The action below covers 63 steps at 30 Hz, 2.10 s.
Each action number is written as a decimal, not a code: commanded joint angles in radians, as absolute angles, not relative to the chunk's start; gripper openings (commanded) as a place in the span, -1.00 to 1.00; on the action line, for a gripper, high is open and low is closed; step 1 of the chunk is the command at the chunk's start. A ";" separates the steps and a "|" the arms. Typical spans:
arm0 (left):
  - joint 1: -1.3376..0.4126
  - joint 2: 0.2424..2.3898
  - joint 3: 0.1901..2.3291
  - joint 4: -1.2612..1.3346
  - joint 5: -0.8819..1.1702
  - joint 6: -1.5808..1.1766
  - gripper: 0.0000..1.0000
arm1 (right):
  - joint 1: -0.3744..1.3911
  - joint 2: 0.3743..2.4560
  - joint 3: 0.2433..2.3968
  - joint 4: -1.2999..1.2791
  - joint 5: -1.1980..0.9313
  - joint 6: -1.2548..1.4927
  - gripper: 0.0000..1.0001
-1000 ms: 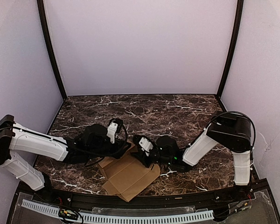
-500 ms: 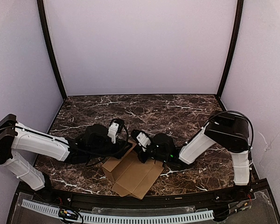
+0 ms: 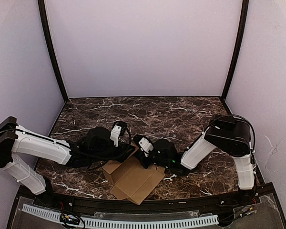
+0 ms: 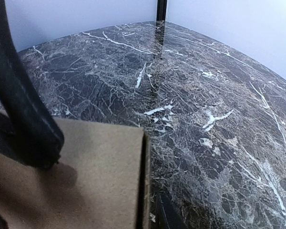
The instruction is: Fold the paper box
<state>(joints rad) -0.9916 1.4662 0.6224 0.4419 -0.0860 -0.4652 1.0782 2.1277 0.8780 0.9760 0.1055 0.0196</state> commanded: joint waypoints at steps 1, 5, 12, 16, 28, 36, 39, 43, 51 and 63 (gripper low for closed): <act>-0.995 1.465 0.626 0.394 -0.073 -0.474 -0.53 | 1.092 2.154 0.884 0.954 0.135 0.030 -0.50; -0.996 1.466 0.627 0.393 -0.070 -0.477 -0.53 | 1.095 2.152 0.889 0.961 0.151 0.034 -0.69; -0.996 1.474 0.628 0.394 -0.058 -0.484 -0.53 | 1.095 2.158 0.900 0.994 0.179 0.070 -0.60; -0.995 1.477 0.626 0.397 -0.055 -0.488 -0.53 | 1.096 2.166 0.905 1.010 0.188 0.081 -0.59; -0.996 1.486 0.621 0.409 -0.047 -0.497 -0.53 | 1.095 2.181 0.920 1.044 0.203 0.091 -1.00; -0.994 1.486 0.615 0.406 -0.050 -0.503 -0.54 | 1.099 2.176 0.891 1.092 0.201 0.088 -1.00; -0.994 1.486 0.614 0.403 -0.054 -0.505 -0.54 | 1.101 2.174 0.886 1.095 0.200 0.091 -1.00; -0.994 1.495 0.613 0.399 -0.059 -0.507 -0.54 | 1.106 2.169 0.883 1.095 0.208 0.087 -0.71; -0.995 1.512 0.605 0.401 -0.078 -0.509 -0.54 | 1.120 2.144 0.840 1.097 0.224 0.083 -0.50; -0.994 1.513 0.605 0.398 -0.087 -0.511 -0.55 | 1.135 2.124 0.805 1.092 0.248 0.088 -0.57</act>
<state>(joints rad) -0.9916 1.4986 0.6224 0.4862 -0.0784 -0.5053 1.1198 2.1559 0.8181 1.0630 0.2260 0.0853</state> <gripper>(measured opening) 0.227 0.236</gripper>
